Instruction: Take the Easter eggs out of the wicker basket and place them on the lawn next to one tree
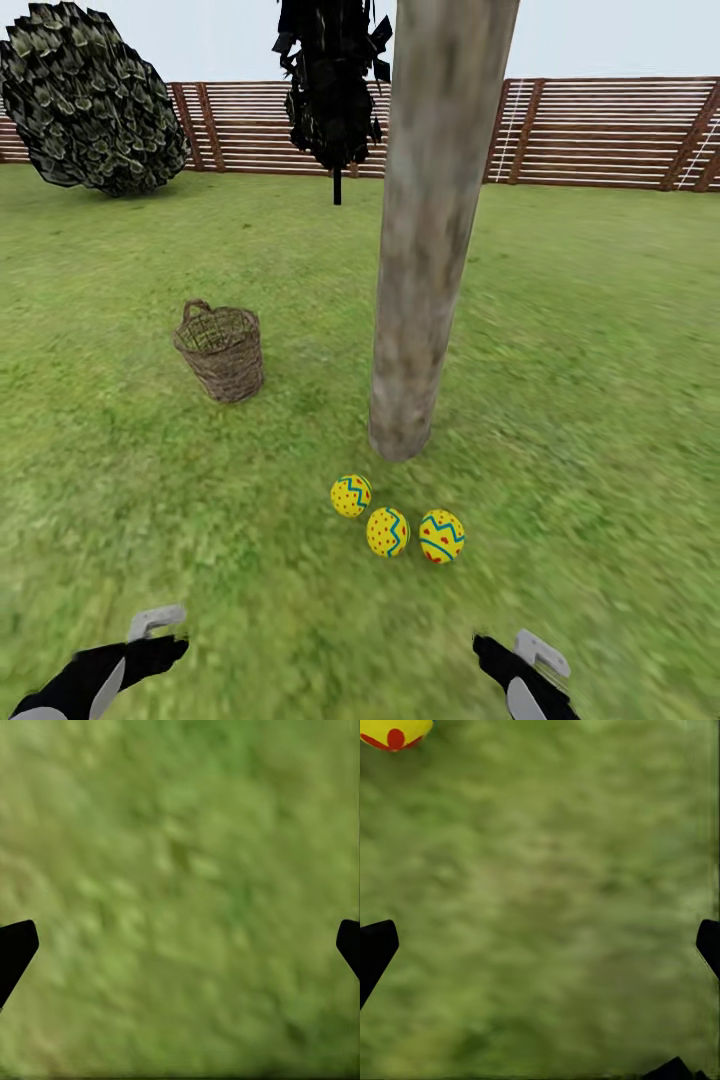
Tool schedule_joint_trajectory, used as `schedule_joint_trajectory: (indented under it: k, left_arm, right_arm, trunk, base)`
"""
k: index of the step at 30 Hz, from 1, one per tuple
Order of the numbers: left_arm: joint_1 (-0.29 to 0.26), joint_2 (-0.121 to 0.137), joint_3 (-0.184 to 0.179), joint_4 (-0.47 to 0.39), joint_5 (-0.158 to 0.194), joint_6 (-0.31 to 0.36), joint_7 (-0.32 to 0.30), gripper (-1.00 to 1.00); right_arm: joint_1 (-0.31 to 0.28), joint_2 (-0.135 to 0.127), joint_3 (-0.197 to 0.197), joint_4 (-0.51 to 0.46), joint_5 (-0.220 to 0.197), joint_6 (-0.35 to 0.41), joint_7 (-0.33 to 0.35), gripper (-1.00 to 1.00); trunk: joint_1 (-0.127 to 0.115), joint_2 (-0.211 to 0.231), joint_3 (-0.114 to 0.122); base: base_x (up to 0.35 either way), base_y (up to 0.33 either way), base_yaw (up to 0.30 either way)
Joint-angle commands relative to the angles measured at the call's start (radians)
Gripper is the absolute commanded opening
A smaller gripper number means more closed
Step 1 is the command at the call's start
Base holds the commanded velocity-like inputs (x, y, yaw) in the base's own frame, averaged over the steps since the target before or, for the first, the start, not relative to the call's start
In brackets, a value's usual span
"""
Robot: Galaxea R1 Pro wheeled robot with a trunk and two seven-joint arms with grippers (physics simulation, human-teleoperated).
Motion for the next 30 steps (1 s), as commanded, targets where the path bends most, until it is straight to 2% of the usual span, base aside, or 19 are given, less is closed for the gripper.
schedule_joint_trajectory:
  k: [1,2,7,11,17,25,30]
  left_arm:
    - [0.0,0.0,0.008,0.031,-0.009,-0.028,0.009,1.0]
    - [0.0,0.0,0.008,0.046,-0.009,-0.044,0.02,1.0]
    - [0.003,-0.002,0.007,0.164,-0.01,-0.206,0.166,1.0]
    - [0.004,-0.006,0.006,0.21,-0.011,-0.276,0.22,1.0]
    - [0.007,-0.044,0.004,0.224,-0.019,-0.293,0.234,1.0]
    - [0.012,-0.059,0.002,0.239,-0.022,-0.298,0.235,1.0]
    - [0.014,-0.073,0.001,0.243,-0.022,-0.3,0.236,1.0]
  right_arm:
    - [0.001,0.001,0.004,0.026,-0.006,-0.018,-0.008,1.0]
    - [0.002,0.002,0.004,0.04,-0.006,-0.028,-0.008,1.0]
    - [0.003,0.008,0.008,0.143,0.001,-0.127,-0.008,1.0]
    - [0.004,0.017,0.011,0.177,0.005,-0.174,-0.008,1.0]
    - [0.004,0.019,0.01,0.198,0.009,-0.19,-0.007,1.0]
    - [0.004,0.022,0.014,0.228,0.013,-0.193,-0.007,1.0]
    - [0.004,0.028,0.034,0.229,0.013,-0.193,-0.008,1.0]
  trunk:
    - [-0.004,0.007,0.003]
    - [-0.008,0.014,0.006]
    - [-0.027,0.049,0.021]
    - [-0.042,0.077,0.034]
    - [-0.065,0.119,0.053]
    - [-0.096,0.175,0.078]
    - [-0.115,0.21,0.093]
  base:
    - [0.0,0.0,0.0]
    - [0.0,0.0,0.0]
    - [0.0,0.0,0.0]
    - [0.0,0.0,0.0]
    - [0.0,0.0,0.0]
    - [0.0,0.0,0.0]
    - [0.0,0.0,0.0]
